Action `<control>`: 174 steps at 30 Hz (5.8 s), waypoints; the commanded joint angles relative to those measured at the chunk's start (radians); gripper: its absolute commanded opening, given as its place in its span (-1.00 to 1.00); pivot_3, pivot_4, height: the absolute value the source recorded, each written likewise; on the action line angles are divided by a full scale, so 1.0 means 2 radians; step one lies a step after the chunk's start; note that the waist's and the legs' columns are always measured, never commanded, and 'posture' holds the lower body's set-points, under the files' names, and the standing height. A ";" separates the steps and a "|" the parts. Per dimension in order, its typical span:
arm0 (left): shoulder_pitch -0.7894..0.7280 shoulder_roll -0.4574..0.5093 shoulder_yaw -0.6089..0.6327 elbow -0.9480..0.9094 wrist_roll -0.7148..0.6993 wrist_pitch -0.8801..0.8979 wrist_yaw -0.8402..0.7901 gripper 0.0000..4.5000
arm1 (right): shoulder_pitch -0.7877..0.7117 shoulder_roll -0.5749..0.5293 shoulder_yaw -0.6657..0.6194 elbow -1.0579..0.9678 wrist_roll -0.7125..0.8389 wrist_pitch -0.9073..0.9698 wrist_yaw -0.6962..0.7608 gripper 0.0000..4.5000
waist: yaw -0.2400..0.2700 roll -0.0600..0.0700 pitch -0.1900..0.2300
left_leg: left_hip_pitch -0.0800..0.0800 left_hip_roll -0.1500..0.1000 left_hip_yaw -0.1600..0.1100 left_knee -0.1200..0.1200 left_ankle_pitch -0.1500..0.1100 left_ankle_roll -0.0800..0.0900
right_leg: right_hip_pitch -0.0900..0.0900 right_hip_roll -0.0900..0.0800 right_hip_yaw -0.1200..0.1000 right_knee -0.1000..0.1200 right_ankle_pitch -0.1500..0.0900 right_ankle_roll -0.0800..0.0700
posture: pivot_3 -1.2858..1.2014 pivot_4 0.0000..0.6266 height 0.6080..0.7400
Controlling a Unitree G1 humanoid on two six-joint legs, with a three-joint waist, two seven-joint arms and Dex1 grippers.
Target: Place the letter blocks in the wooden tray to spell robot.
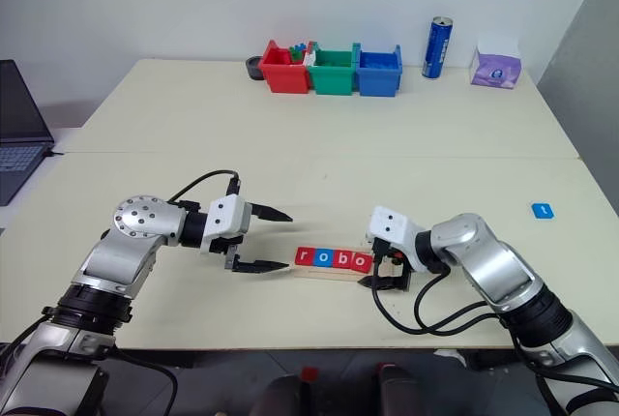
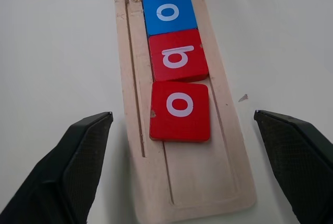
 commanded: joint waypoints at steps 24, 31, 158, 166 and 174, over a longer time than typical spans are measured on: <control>0.012 -0.001 0.015 0.015 0.006 -0.022 0.026 1.00 | 0.131 -0.017 -0.043 -0.181 0.008 0.030 -0.105 -0.99 | 0.000 0.000 0.000 | 0.000 0.000 0.000 0.000 0.000 0.000 | 0.000 0.000 0.000 0.001 0.000 0.000 | 0.03 -0.52 1.00; 0.009 -0.003 0.014 0.016 0.007 -0.023 0.026 1.00 | 0.128 0.001 -0.029 -0.173 0.006 0.039 -0.129 -0.99 | 0.000 0.000 0.000 | 0.000 0.000 0.000 0.000 0.000 0.000 | 0.000 0.000 0.000 0.001 0.000 0.000 | 0.03 -0.52 1.00; -0.151 -0.267 -0.095 -0.093 0.039 0.245 0.221 1.00 | -0.045 -0.012 -0.375 0.439 0.000 0.026 -0.333 -0.35 | 0.004 0.001 -0.001 | 0.001 -0.001 0.002 0.000 0.001 -0.001 | 0.001 -0.001 0.002 0.001 0.000 0.000 | 0.03 -0.52 1.00; -0.148 -0.246 -0.085 -0.086 0.038 0.236 0.210 1.00 | 0.024 0.015 -0.407 0.245 0.037 0.107 -0.353 -0.35 | 0.006 0.001 -0.001 | 0.000 0.000 0.001 0.000 0.001 -0.001 | 0.001 -0.001 0.002 0.001 0.000 0.000 | 0.03 -0.52 1.00; -0.110 -0.188 -0.056 -0.104 0.009 0.198 0.160 1.00 | 0.157 0.160 -0.398 -0.137 0.083 0.264 -0.423 -0.35 | -0.002 0.003 -0.001 | 0.001 0.000 0.001 -0.001 0.001 -0.001 | 0.000 0.000 0.002 0.001 0.000 0.000 | 0.03 -0.52 1.00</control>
